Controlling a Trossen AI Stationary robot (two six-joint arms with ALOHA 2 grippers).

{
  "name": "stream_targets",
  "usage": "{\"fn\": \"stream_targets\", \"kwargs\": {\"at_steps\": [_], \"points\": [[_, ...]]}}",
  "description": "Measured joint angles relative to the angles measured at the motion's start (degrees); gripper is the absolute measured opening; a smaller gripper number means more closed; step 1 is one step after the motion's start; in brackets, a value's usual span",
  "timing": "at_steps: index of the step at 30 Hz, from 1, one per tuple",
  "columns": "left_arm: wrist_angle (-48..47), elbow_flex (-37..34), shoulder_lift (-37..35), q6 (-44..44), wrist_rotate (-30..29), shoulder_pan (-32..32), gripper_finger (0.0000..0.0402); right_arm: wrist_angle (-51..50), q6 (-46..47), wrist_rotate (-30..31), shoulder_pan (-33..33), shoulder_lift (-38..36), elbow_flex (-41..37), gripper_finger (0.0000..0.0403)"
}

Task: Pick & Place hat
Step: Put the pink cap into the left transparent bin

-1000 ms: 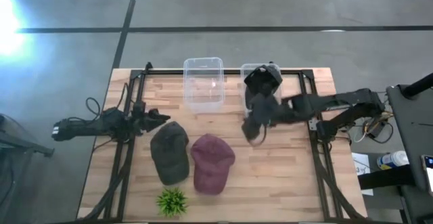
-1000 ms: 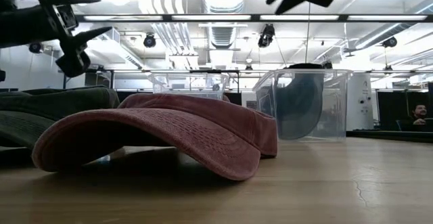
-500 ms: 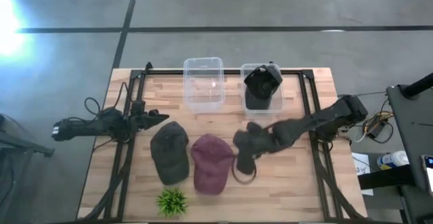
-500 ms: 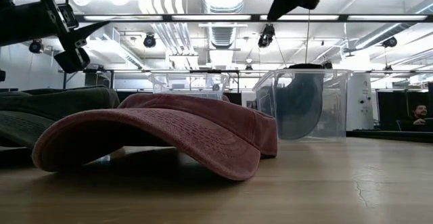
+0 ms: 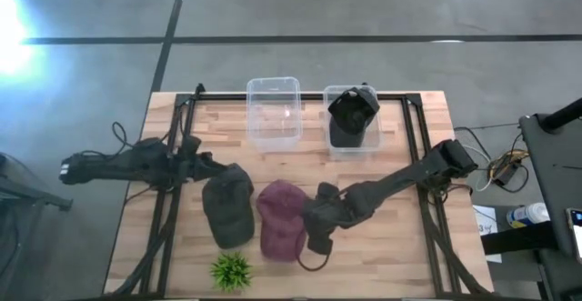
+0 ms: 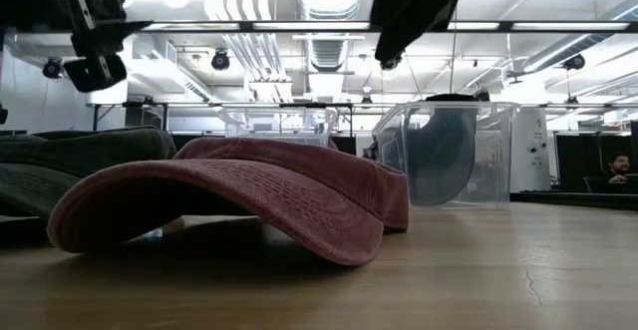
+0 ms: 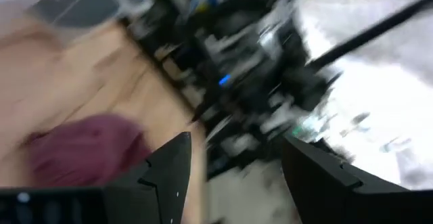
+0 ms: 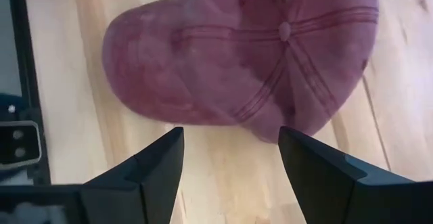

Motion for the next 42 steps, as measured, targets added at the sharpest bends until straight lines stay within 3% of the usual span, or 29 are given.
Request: {"fn": "stream_targets", "kwargs": {"at_steps": [5,8,13,19,24,30,34,36,38,42], "points": [[-19.41,12.03,10.12,12.46,0.23,-2.33,0.0215,0.11,-3.26,-0.44,2.08,0.06,-1.17,0.0238],[-24.16,16.89,17.13,17.63,-0.21,-4.54,0.0212,1.80,-3.09,-1.19,3.11,0.11,-2.33,0.0237],[-24.07,23.13,28.49,22.34,-3.39,-9.83,0.0202,8.82,6.81,-6.23,3.43,0.11,-4.26,0.0235],[-24.54,28.92,41.17,23.52,-11.08,-16.69,0.0186,19.86,18.04,-6.90,4.54,0.13,-9.53,0.0235],[-24.78,32.15,49.51,23.89,-12.03,-19.33,0.0179,28.33,28.73,-7.39,5.72,0.15,-14.68,0.0233],[-23.83,36.23,55.92,29.33,-13.29,-20.76,0.0178,45.99,43.42,-5.81,8.24,0.60,-19.55,0.0233],[-22.62,38.94,59.50,38.89,-13.34,-21.55,0.0178,47.40,42.81,1.45,10.59,2.21,-18.17,0.0233],[-23.39,39.36,61.36,44.34,-13.79,-21.98,0.0178,47.53,41.39,2.30,11.29,3.92,-16.41,0.0233],[-23.34,39.59,62.88,48.79,-14.71,-22.44,0.0178,47.46,45.29,-1.35,11.20,6.44,-14.00,0.0233],[-22.99,39.81,64.65,55.31,-16.31,-23.67,0.0178,47.63,61.49,-8.77,10.80,12.92,-9.10,0.0233]]}}
